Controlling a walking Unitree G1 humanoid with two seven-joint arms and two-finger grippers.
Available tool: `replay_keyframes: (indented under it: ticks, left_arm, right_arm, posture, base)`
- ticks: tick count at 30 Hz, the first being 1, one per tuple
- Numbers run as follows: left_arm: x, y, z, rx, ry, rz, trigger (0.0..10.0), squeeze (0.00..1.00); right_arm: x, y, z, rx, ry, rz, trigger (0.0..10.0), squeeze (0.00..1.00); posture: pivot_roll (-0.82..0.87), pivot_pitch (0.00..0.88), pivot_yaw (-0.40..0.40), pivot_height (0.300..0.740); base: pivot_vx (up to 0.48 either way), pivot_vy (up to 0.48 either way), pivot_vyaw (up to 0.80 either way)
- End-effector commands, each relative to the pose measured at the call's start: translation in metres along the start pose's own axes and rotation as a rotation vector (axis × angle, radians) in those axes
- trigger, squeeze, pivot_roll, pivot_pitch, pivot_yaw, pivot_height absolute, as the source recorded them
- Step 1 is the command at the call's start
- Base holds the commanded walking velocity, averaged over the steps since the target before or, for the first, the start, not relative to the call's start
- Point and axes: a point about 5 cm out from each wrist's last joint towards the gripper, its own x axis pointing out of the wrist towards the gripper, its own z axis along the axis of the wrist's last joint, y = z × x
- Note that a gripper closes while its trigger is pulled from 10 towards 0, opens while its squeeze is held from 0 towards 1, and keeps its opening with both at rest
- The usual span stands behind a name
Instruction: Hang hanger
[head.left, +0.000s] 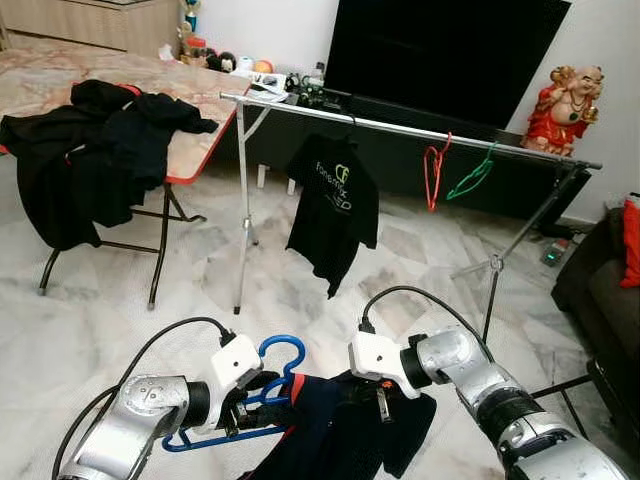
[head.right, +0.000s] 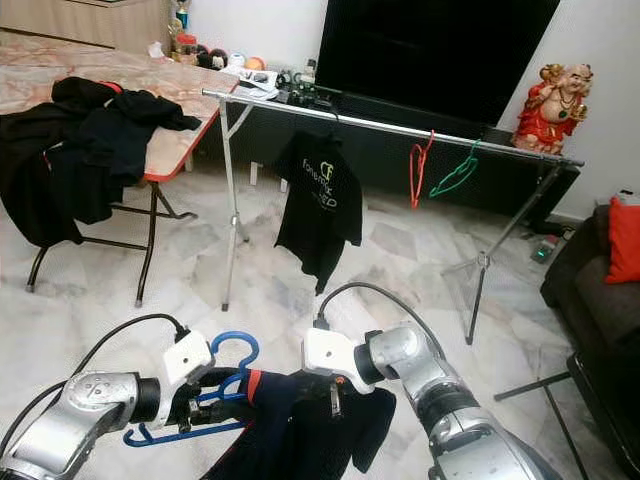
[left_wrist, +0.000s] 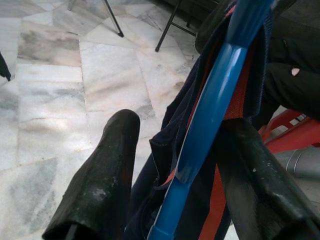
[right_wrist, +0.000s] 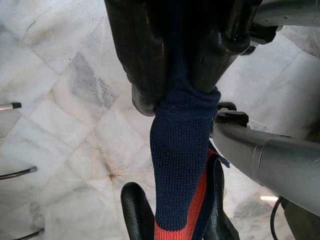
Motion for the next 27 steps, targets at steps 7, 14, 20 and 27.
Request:
replay_keyframes:
  ticks: [7,14,20,27]
  left_arm:
    - [-0.0050,0.0030,0.0004,0.027,0.016,0.001,0.0,0.00]
    - [-0.0062,0.0038,0.0008,0.031,0.016,0.005,0.0,0.00]
    - [-0.0044,0.0039,0.0028,0.034,0.011,-0.001,0.0,0.00]
    - [-0.0028,0.0037,0.0043,0.034,0.002,-0.005,0.0,0.00]
  right_arm:
    - [-0.0077,-0.0029,0.0010,-0.020,-0.008,-0.019,10.0,0.00]
    - [-0.0076,-0.0028,0.0009,-0.019,-0.005,-0.015,10.0,0.00]
    - [-0.0078,-0.0030,0.0011,-0.018,-0.005,-0.014,10.0,0.00]
    - [-0.0080,-0.0031,0.0004,-0.013,-0.003,-0.019,10.0,0.00]
  posture:
    - [0.25,0.000,-0.218,0.740]
    - [0.25,0.000,-0.221,0.740]
    - [0.24,0.000,-0.221,0.740]
    - [0.24,0.000,-0.222,0.740]
  base:
    - [0.000,0.000,0.00]
    - [0.000,0.000,0.00]
    - [0.000,0.000,0.00]
    - [0.000,0.000,0.00]
